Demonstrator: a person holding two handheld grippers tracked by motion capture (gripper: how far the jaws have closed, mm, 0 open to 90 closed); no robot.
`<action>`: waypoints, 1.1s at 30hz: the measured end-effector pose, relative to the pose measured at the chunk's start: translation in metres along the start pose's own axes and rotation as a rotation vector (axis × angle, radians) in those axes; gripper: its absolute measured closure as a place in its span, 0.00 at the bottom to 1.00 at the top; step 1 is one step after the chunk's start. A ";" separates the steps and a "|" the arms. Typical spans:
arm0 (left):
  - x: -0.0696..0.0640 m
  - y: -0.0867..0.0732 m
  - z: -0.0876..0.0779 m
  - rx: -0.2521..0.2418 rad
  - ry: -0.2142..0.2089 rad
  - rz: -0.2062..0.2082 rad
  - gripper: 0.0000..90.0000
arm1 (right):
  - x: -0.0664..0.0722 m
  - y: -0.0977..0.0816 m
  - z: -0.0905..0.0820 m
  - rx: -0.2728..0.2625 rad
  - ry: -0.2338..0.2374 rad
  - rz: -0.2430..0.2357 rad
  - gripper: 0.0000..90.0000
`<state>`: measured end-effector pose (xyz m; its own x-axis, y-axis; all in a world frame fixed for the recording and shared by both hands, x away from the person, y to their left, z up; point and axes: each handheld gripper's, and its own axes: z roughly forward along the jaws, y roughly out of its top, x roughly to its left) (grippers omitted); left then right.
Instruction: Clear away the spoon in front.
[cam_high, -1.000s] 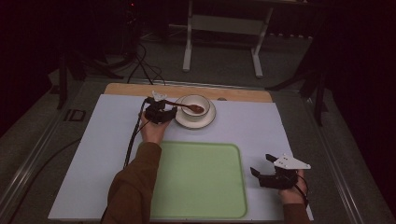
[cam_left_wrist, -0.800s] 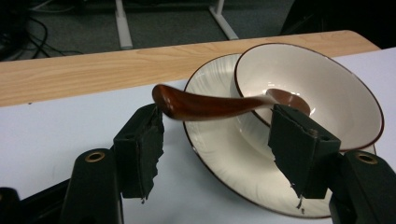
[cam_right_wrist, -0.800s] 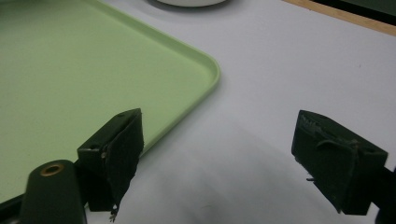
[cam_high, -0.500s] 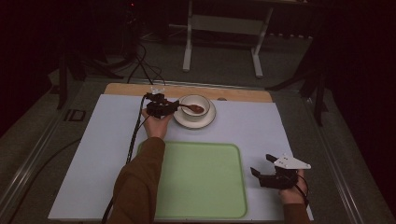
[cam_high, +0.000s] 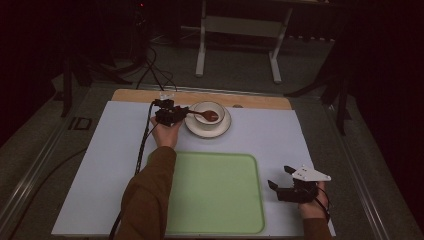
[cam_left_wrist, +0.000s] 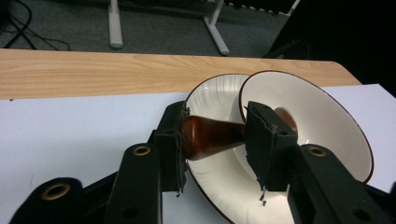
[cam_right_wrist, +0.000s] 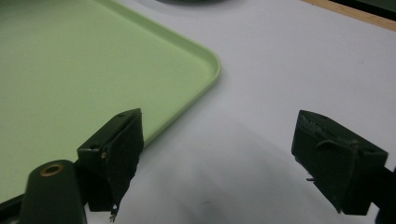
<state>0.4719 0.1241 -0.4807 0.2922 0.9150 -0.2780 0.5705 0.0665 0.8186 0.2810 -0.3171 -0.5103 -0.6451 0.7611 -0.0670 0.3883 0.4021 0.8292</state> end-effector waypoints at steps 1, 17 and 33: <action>0.000 0.000 -0.001 -0.002 -0.003 -0.002 0.68 | 0.000 0.000 0.000 0.001 0.000 0.000 0.18; -0.012 0.003 -0.022 -0.055 -0.123 0.075 0.92 | 0.000 0.000 0.001 0.006 -0.002 -0.005 0.18; -0.018 0.008 -0.038 -0.077 -0.113 0.128 0.93 | 0.001 0.000 0.000 0.003 -0.003 -0.006 0.18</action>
<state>0.4421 0.1229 -0.4495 0.4456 0.8677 -0.2203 0.4640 -0.0135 0.8857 0.2810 -0.3163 -0.5105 -0.6455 0.7602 -0.0734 0.3865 0.4080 0.8271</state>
